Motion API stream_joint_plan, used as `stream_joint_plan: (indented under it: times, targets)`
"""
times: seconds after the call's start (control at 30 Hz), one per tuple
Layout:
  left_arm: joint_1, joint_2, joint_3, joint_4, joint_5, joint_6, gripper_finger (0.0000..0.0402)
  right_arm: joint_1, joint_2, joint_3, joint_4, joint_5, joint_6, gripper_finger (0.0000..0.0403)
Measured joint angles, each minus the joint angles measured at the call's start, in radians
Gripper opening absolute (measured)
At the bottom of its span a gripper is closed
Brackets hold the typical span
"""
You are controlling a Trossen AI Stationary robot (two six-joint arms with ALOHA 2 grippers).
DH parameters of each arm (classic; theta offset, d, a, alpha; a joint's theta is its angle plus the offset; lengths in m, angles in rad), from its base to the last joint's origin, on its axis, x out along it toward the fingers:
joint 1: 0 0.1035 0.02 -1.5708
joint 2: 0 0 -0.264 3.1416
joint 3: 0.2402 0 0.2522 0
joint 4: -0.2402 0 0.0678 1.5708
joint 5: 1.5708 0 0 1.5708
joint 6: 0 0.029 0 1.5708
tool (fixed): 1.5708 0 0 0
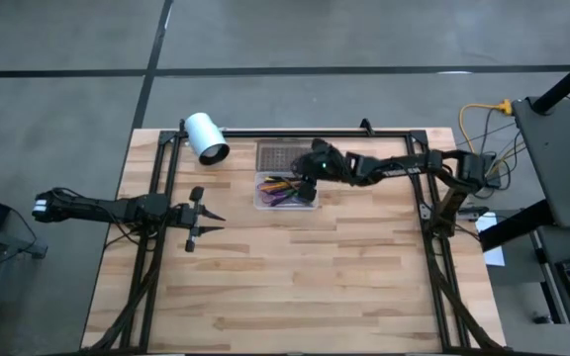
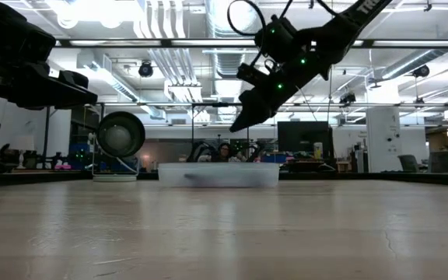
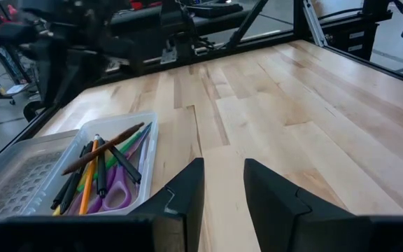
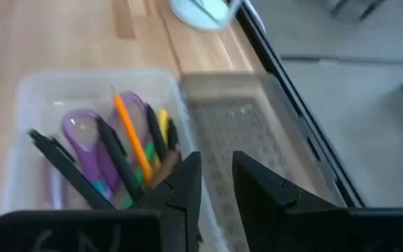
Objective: Pick & place school supplies into a supply box
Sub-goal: Close the supply box
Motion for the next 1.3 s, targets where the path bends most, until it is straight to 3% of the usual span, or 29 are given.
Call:
stream_joint_plan:
  times: [0.43, 0.7, 0.93, 1.3]
  targets:
    - [0.000, 0.000, 0.000, 0.000, 0.000, 0.000, 0.0086, -0.131, 0.000, 0.089, -0.188, -0.039, -0.054, 0.0079]
    - [0.000, 0.000, 0.000, 0.000, 0.000, 0.000, 0.0086, -0.197, 0.000, 0.107, -0.204, -0.050, -0.129, 0.0068]
    - [0.000, 0.000, 0.000, 0.000, 0.000, 0.000, 0.0086, -0.307, 0.009, 0.167, -0.199, -0.281, -0.132, 0.0076]
    - [0.000, 0.000, 0.000, 0.000, 0.000, 0.000, 0.0086, -0.362, 0.159, 0.316, -0.299, -0.303, -0.208, 0.0086]
